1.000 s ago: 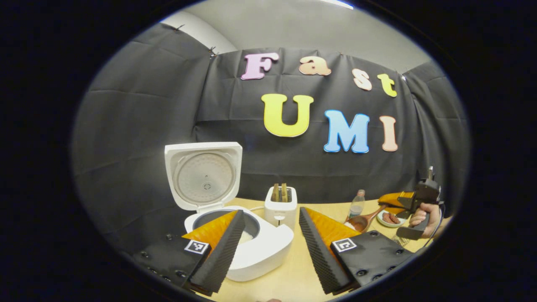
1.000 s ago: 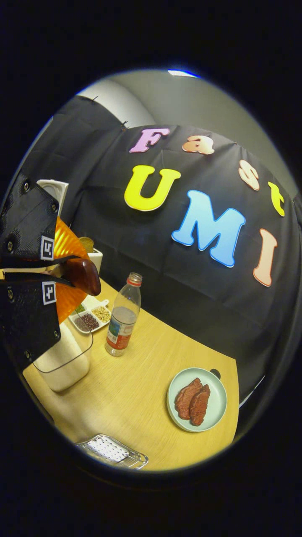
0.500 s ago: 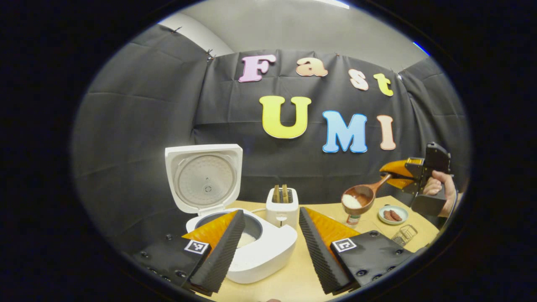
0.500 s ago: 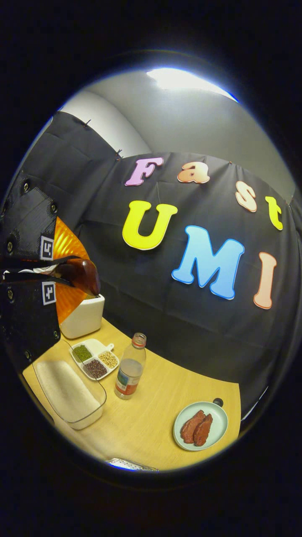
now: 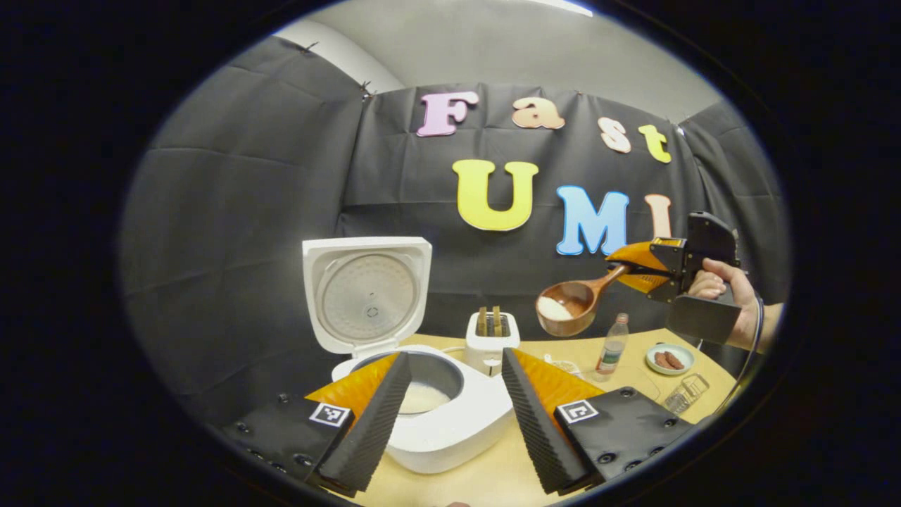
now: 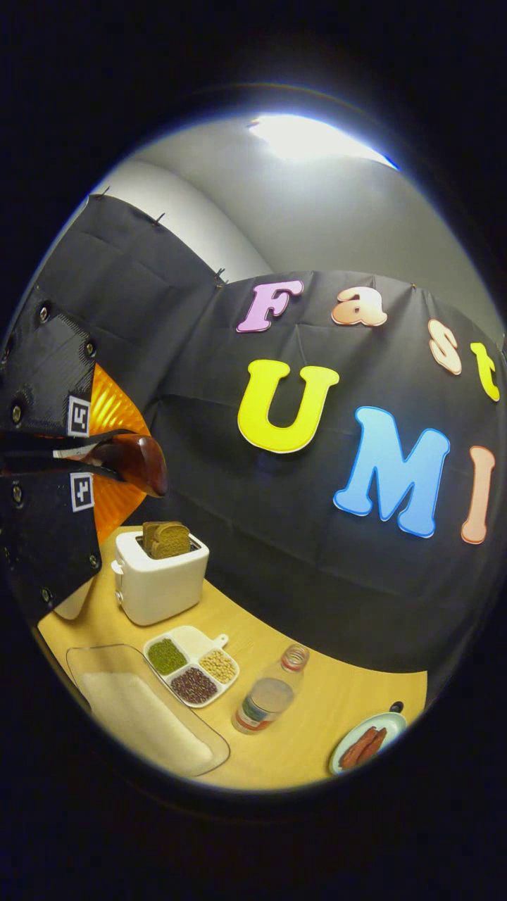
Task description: Close the left gripper, press the button to open the rice cooker; take a wooden spoon from the chopstick holder with the right hand, scoop a spoonful of rice and pour it into the rice cooker, then put the wooden spoon back into the chopstick holder.
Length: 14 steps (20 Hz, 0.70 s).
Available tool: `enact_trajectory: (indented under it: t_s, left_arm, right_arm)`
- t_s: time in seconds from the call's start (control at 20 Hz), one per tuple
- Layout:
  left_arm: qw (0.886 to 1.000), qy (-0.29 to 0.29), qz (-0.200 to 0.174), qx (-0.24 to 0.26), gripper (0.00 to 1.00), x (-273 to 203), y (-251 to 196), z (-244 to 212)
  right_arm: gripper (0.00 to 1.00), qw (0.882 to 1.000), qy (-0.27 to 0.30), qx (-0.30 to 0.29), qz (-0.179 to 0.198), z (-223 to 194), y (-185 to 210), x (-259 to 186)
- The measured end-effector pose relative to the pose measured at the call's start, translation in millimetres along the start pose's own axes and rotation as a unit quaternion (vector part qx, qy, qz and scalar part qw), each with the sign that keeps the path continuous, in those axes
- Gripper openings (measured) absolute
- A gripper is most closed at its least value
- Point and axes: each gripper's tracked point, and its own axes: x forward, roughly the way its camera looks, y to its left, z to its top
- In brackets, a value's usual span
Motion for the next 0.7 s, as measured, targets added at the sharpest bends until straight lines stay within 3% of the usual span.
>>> enact_trajectory:
  t_s: [0.05, 0.25, 0.4, 0.7]
  left_arm:
    - [1.0, 0.001, 0.004, 0.0, 0.94, -2.6, 5.8, -1.4]
    - [1.0, 0.005, 0.021, -0.002, 0.91, -8.2, 26.5, -5.1]
    - [0.999, 0.005, 0.033, -0.009, 0.94, -10.8, 39.3, -8.1]
    - [0.999, 0.003, 0.041, -0.015, 0.92, -12.8, 51.3, -13.3]
  right_arm:
    - [0.04, 1.0, 0.006, 0.003, 0.004, -8.3, 2.3, 8.0]
    - [0.04, 0.999, 0.033, 0.003, 0.01, -39.6, 10.8, 40.4]
    - [0.04, 0.998, 0.054, -0.015, 0.008, -61.7, 12.7, 64.3]
    - [0.04, 0.995, 0.084, -0.061, 0.002, -93.8, 7.4, 98.9]
